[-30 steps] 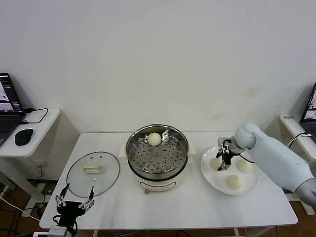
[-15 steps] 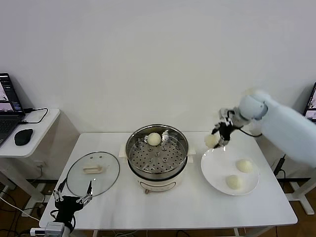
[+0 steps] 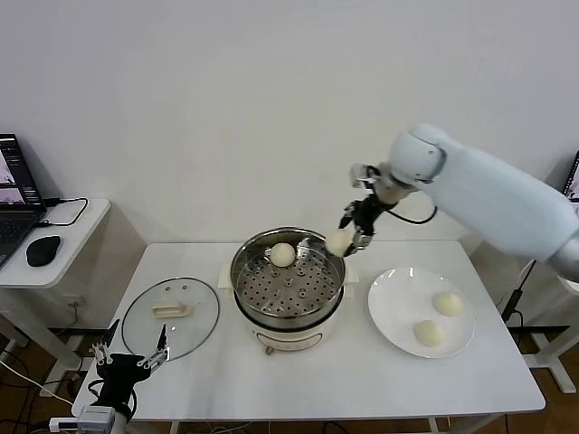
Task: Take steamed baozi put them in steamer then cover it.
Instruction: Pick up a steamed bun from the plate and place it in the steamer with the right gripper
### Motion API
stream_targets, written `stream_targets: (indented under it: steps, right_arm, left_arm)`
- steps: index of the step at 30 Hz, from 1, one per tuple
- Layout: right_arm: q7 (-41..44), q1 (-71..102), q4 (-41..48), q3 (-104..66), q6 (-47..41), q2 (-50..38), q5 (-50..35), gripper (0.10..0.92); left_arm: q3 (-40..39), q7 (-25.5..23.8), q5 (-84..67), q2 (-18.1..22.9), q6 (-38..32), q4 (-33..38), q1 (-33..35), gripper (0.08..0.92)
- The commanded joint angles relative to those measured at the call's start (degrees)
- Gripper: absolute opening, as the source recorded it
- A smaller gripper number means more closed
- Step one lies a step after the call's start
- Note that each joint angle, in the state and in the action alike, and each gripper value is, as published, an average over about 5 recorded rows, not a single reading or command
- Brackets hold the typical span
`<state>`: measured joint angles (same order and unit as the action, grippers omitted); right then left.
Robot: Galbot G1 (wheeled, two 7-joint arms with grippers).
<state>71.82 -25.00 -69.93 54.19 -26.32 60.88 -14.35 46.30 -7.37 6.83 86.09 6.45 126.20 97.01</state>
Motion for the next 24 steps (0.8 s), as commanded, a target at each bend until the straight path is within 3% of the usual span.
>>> stream_targets:
  steps: [1,13,24]
  right_arm:
    - [-0.1,0.0,6.3,2.8,-1.6,12.2,-2.8,0.653]
    - [-0.4,4.5,17.4,2.9,-0.6,21.3,1.2,0.653]
    - [-0.7,6.6,20.3,1.5,0.0,24.0,5.0,0.653]
  left_arm:
    - [0.4,0.2,-0.1,0.2,-0.3,1.0,-0.1,0.823]
    - [0.4,0.3,-0.3,0.1,-0.3,0.8,-0.4,0.823]
    - [0.2,0.3,-0.3,0.1,-0.3,1.0,-0.4,0.823]
